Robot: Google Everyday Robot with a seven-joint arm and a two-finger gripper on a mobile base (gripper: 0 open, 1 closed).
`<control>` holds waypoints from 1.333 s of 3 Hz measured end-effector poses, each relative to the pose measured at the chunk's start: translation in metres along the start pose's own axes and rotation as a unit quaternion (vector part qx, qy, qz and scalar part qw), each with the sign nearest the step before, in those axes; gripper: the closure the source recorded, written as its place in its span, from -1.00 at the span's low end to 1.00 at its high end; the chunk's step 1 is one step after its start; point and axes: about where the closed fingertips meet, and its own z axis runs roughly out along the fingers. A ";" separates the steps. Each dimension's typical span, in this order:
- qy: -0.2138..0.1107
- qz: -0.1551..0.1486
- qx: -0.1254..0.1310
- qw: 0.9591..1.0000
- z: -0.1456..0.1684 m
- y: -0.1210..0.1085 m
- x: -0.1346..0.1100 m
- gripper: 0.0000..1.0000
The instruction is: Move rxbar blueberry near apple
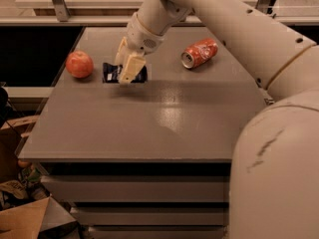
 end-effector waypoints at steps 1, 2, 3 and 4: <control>0.015 0.014 0.005 1.000 0.006 -0.017 -0.003 1.00; 0.024 0.031 0.007 0.999 0.012 -0.028 -0.003 1.00; 0.030 0.045 0.006 0.999 0.018 -0.033 0.001 1.00; 0.034 0.061 0.005 0.998 0.029 -0.043 0.004 1.00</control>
Offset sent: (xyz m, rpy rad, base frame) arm 0.0383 0.0180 -0.0001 -0.0537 0.0229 -0.1180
